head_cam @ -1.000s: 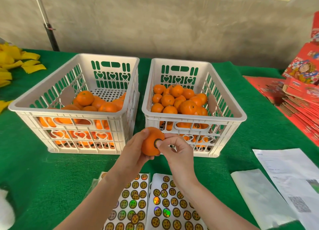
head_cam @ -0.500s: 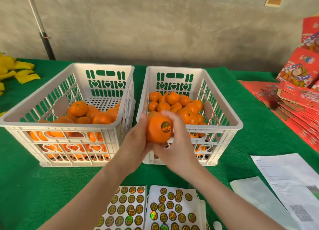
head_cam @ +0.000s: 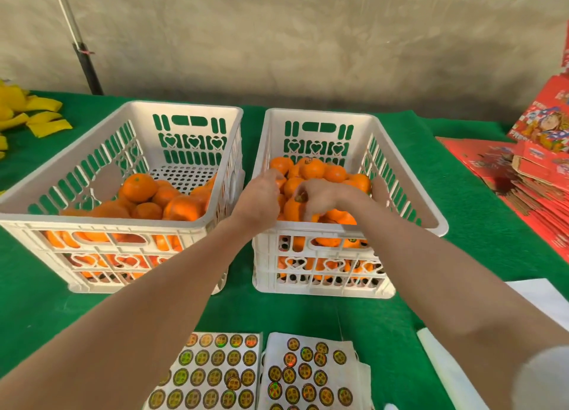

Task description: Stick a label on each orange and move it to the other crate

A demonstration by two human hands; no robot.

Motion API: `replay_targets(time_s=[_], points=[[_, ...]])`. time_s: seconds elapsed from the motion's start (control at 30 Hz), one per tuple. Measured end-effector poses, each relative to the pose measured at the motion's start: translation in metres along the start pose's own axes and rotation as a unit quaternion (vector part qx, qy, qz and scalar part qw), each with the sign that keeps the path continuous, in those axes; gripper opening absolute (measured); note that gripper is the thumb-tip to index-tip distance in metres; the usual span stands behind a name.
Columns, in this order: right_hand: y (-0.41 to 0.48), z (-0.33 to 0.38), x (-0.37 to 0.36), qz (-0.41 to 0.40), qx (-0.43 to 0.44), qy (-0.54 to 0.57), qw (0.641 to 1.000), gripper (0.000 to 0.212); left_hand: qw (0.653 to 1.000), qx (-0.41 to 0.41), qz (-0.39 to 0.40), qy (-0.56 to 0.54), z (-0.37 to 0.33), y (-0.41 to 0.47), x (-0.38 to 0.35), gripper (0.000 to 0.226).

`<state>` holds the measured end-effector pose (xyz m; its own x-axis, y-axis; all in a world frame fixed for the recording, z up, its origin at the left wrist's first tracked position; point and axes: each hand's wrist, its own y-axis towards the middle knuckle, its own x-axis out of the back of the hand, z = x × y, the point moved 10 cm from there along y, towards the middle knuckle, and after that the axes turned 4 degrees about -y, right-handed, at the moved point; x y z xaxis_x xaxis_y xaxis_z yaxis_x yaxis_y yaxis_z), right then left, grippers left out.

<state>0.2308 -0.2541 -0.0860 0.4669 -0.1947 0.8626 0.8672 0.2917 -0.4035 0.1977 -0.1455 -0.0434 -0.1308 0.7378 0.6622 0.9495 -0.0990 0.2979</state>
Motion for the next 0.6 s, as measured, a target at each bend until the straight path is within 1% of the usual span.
replay_targets(time_s=[0.03, 0.1, 0.17, 0.27, 0.33, 0.4, 0.43, 0.47, 0.5, 0.53, 0.57, 0.6], points=[[0.007, 0.002, -0.012, 0.038, -0.002, -0.007, 0.999, 0.066, 1.000, 0.000, -0.006, 0.005, 0.001, 0.000, 0.000, 0.029], [0.018, 0.004, -0.037, 0.115, -0.005, -0.070, 0.991, 0.066, 1.000, 0.000, -0.006, 0.020, 0.001, 0.001, -0.001, 0.031], [0.027, 0.001, -0.055, 0.154, -0.005, -0.139, 0.978, 0.062, 1.000, 0.002, -0.008, 0.027, 0.003, 0.000, -0.001, 0.032], [0.040, -0.008, -0.059, 0.125, -0.028, -0.150, 0.980, 0.045, 1.000, -0.001, -0.012, 0.021, 0.001, -0.001, 0.000, 0.031], [0.039, -0.011, -0.058, 0.107, -0.031, -0.164, 0.980, 0.043, 1.000, -0.002, -0.006, 0.014, -0.001, -0.002, 0.000, 0.032], [0.040, -0.009, -0.053, 0.092, -0.019, -0.152, 0.984, 0.039, 1.000, -0.002, -0.003, 0.002, -0.002, -0.002, 0.000, 0.033], [0.040, -0.004, -0.045, 0.060, -0.004, -0.143, 0.988, 0.035, 1.000, 0.003, -0.004, -0.006, -0.001, -0.002, 0.001, 0.034], [0.038, 0.003, -0.031, -0.003, 0.014, -0.131, 0.991, 0.029, 1.000, 0.003, -0.004, -0.011, -0.002, -0.003, 0.002, 0.035], [0.032, 0.010, -0.009, -0.096, 0.024, -0.095, 0.991, 0.023, 1.000, -0.002, -0.006, -0.016, -0.002, -0.004, 0.003, 0.035], [0.022, 0.014, 0.015, -0.205, 0.027, -0.046, 0.977, 0.019, 1.000, -0.008, -0.003, -0.019, -0.004, -0.005, 0.005, 0.036], [0.007, 0.015, 0.036, -0.305, 0.031, 0.010, 0.952, 0.016, 1.000, -0.015, 0.001, -0.020, -0.005, -0.005, 0.005, 0.037], [-0.009, 0.018, 0.049, -0.374, 0.043, 0.047, 0.925, 0.014, 0.999, -0.015, 0.008, -0.028, -0.005, -0.005, 0.006, 0.038]])
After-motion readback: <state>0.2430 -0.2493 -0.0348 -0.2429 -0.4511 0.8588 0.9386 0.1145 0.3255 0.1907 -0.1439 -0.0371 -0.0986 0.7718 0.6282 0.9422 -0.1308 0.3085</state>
